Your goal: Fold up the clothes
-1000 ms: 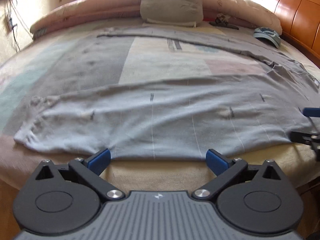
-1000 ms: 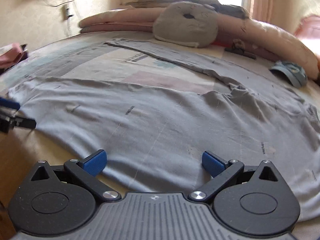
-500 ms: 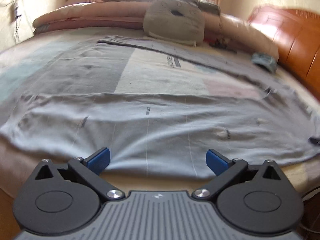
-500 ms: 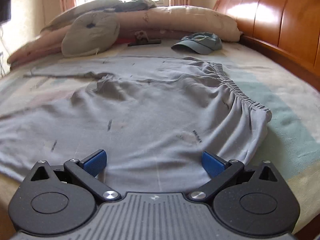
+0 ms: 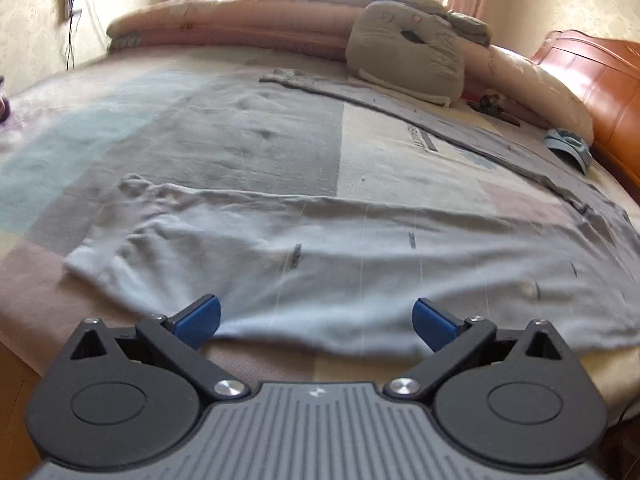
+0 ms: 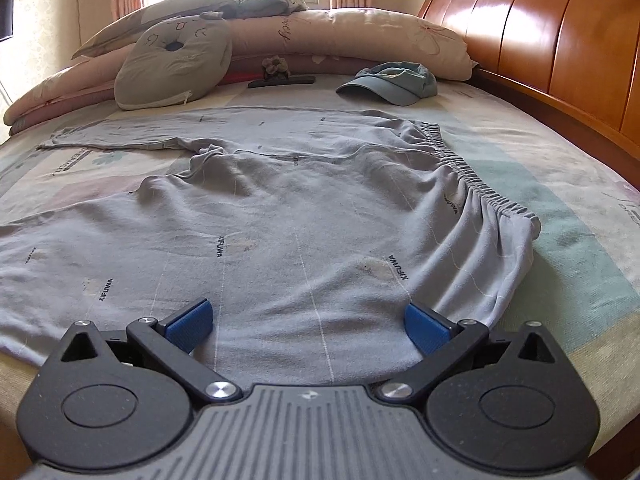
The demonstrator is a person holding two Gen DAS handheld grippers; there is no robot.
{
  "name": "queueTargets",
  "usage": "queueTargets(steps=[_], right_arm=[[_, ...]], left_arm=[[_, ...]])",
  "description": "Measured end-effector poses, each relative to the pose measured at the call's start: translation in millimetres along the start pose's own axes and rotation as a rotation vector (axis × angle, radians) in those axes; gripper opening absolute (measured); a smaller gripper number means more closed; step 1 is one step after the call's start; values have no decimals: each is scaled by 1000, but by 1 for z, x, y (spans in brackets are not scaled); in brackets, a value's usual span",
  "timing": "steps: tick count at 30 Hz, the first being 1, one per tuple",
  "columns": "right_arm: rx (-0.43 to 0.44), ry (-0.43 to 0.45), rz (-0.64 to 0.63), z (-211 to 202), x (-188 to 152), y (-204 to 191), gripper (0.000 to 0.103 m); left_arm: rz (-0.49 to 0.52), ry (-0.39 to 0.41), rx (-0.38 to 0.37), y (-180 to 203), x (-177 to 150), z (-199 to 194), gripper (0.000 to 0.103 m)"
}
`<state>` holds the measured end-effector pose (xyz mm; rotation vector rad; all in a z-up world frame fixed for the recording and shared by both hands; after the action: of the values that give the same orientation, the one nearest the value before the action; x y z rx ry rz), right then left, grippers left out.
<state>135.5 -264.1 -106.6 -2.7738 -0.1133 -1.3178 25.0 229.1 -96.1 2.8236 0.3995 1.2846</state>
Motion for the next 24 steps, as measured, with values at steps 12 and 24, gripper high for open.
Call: queueTargets(steps=[12,24], right_arm=[[-10,10,1,0,-2,-2,103],[-8,15,-9,-1,-3,-2,103]], left_arm=[[5,-9,-115,29,5,9,102],[3,7,-17,12,39,18,102]])
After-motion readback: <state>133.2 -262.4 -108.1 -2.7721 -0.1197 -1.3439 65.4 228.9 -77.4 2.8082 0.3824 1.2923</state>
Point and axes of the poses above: each gripper's, at about its wrist camera, not at the fingertips, and z roughly the way its jaws point, y to its right, x to its top, the point moved 1 cm from there along z, roughly the way its jaws point
